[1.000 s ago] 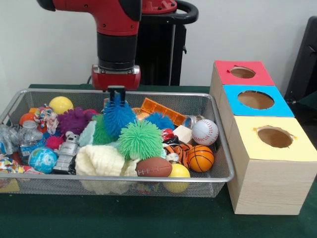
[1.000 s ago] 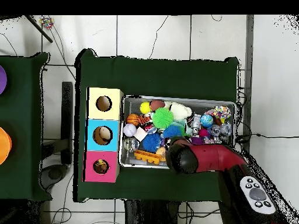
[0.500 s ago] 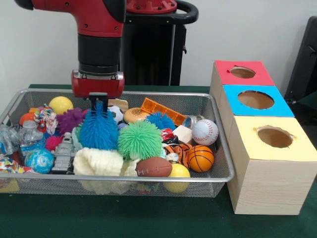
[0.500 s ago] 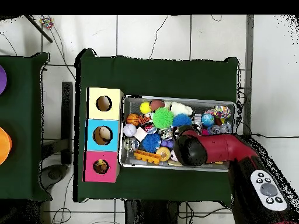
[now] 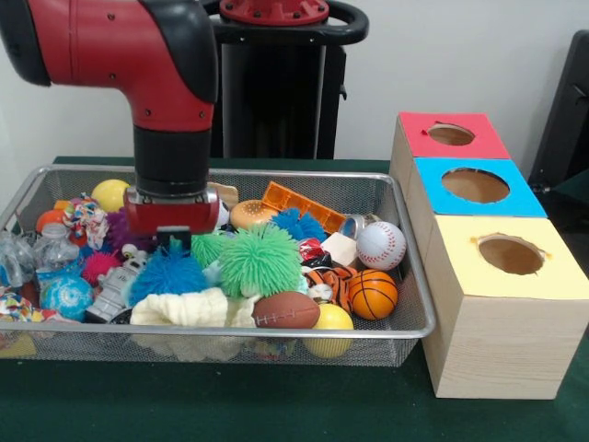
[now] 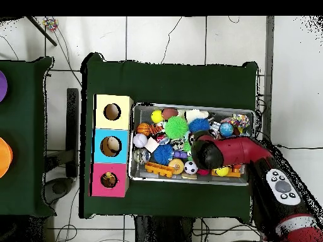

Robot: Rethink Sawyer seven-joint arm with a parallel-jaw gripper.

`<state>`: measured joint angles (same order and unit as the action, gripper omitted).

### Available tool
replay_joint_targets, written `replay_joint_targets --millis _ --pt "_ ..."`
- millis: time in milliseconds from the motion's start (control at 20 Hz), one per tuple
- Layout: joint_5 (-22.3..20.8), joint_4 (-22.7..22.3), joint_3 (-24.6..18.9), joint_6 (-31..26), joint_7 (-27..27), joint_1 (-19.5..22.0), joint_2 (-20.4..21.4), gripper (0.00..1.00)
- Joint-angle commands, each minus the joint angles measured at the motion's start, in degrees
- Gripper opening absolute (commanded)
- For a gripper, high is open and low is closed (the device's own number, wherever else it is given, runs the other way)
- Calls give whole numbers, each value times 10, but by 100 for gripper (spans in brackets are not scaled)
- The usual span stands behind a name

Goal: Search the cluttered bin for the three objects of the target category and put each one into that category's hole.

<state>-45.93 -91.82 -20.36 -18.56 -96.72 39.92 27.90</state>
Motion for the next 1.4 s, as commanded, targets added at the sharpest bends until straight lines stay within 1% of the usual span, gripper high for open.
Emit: replay_joint_targets --millis 50,200,350,450,700,1000,1100,1400 --pt "-53 52 -12 -8 49 -26 -114 0" --pt "-50 34 6 -8 21 -36 -114 0" --pt "-42 16 6 -25 31 -19 -121 0" --pt "-39 10 7 -45 48 -8 -122 0" --pt "-43 2 34 -83 55 -22 -102 0" --pt "-33 -10 32 -101 64 -22 -97 0" --pt "-28 -17 32 -105 59 -23 -96 0" --pt "-11 -37 23 -97 38 -19 -124 0"
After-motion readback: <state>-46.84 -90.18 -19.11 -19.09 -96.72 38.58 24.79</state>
